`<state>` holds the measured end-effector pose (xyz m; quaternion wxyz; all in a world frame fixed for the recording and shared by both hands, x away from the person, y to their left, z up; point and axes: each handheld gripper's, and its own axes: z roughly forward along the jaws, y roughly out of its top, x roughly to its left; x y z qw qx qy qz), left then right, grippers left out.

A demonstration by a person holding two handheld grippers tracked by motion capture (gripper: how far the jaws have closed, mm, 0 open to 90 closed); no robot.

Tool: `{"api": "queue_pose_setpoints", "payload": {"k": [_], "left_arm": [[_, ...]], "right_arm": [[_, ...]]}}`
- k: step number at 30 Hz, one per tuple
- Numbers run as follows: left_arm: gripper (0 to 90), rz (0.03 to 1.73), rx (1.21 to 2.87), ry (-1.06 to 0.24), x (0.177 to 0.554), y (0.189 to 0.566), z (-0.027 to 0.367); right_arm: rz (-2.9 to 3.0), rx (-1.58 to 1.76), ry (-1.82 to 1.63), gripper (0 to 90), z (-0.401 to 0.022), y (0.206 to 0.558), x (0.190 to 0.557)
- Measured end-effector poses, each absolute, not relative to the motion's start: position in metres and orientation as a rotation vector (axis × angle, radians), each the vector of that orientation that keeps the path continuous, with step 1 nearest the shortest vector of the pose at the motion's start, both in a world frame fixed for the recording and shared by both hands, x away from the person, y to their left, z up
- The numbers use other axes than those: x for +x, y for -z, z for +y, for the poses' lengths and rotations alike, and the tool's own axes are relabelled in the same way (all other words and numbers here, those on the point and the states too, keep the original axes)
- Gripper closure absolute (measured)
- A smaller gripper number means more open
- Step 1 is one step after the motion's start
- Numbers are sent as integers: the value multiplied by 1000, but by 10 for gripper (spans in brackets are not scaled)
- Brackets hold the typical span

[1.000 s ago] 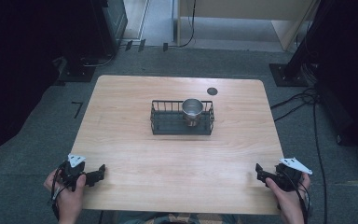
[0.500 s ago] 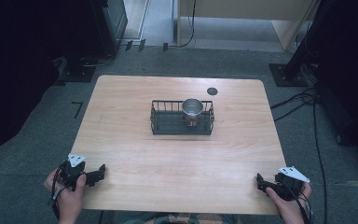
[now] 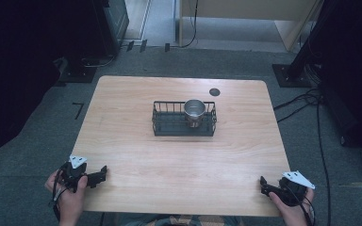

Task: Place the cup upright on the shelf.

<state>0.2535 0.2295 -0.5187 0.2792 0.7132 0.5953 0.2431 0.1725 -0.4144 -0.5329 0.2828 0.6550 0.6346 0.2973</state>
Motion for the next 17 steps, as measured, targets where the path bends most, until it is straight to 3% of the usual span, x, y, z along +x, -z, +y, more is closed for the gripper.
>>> {"api": "queue_pose_setpoints", "payload": {"k": [17], "left_arm": [[0,1622,1898,-662,254,519,227]], "right_arm": [[1697,1757,-793,2,-414,533,173]]}}
